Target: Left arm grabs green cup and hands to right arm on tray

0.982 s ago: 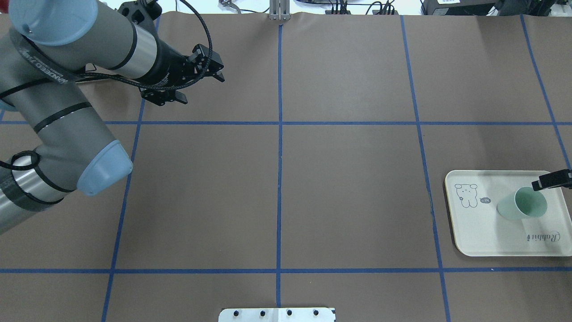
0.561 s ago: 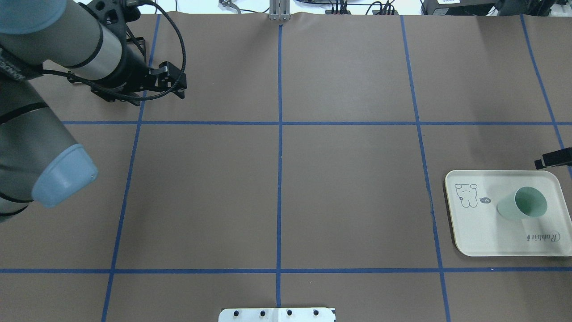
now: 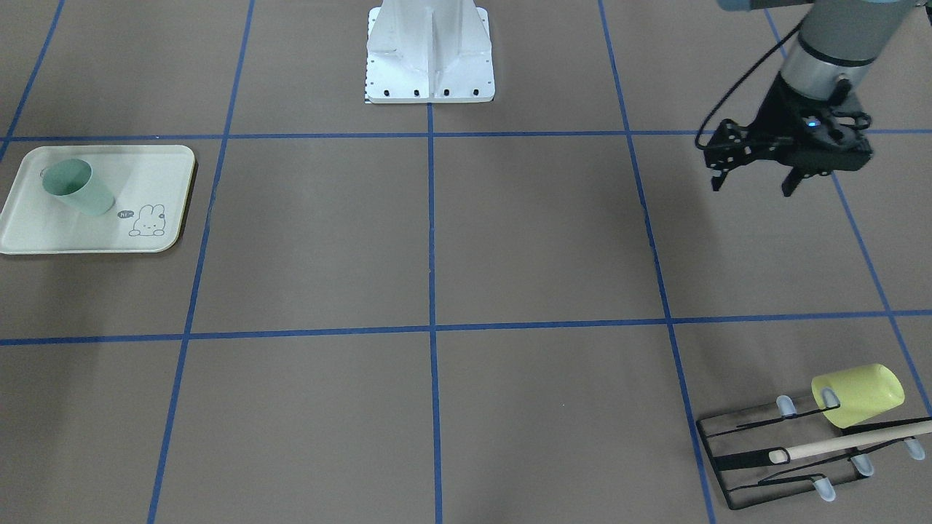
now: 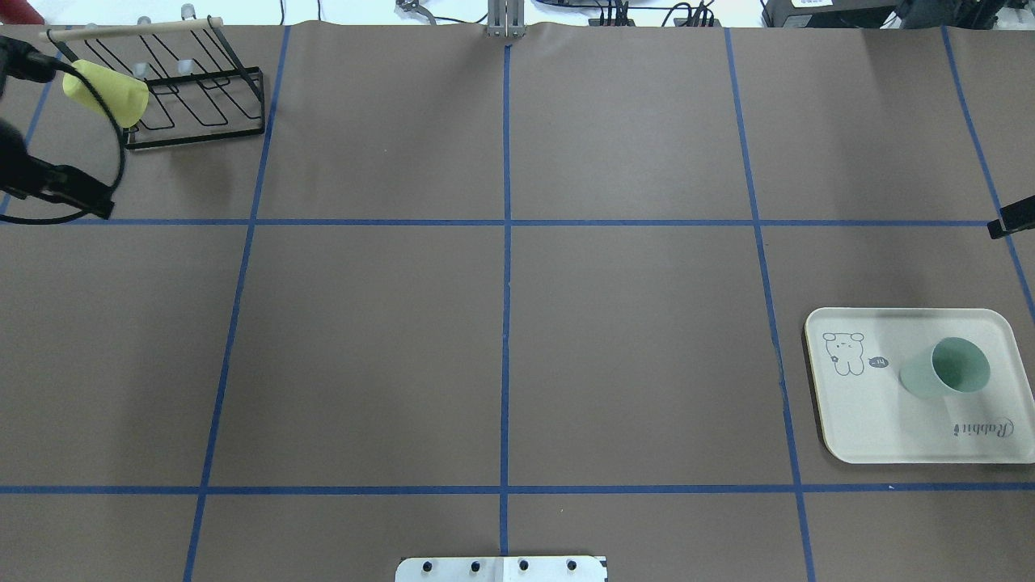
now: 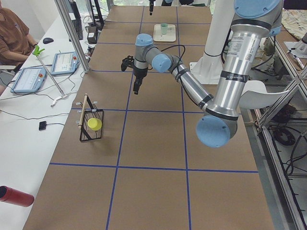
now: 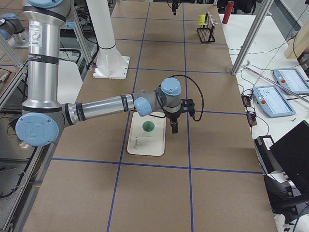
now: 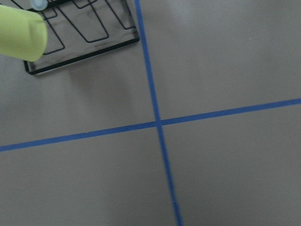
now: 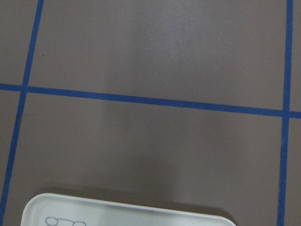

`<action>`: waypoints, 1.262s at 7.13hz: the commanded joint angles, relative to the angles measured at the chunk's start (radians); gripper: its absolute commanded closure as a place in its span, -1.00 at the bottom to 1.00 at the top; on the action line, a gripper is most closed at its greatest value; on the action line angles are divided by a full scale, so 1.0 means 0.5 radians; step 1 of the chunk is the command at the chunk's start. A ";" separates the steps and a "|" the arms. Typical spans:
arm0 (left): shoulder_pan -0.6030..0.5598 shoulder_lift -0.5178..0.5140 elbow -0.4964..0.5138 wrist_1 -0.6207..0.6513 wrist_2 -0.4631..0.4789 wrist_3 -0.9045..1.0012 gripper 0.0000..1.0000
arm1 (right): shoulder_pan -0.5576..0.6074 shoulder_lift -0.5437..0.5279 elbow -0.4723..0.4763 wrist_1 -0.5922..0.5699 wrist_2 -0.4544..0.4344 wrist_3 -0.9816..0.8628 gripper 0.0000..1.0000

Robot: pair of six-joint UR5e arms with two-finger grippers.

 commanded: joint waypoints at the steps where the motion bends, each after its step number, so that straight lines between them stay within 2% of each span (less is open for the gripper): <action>1: -0.406 0.210 0.151 -0.014 -0.363 0.602 -1.00 | 0.031 0.032 -0.008 -0.061 0.000 -0.044 -1.00; 2: -0.542 0.354 0.204 -0.023 -0.380 0.839 -1.00 | 0.034 0.032 -0.008 -0.061 0.003 -0.044 -1.00; 3: -0.664 0.392 0.296 -0.035 -0.386 0.993 -1.00 | 0.046 0.032 -0.008 -0.061 0.000 -0.044 -1.00; 5: -0.849 0.423 0.550 -0.054 -0.578 1.059 -1.00 | 0.080 0.032 -0.014 -0.061 0.006 -0.047 -1.00; 7: -1.021 0.466 0.679 -0.090 -0.604 1.165 -1.00 | 0.080 0.026 -0.017 -0.061 0.003 -0.050 -1.00; 9: -1.019 0.442 0.787 -0.100 -0.705 1.062 -1.00 | 0.083 -0.014 -0.032 -0.058 0.003 -0.062 -1.00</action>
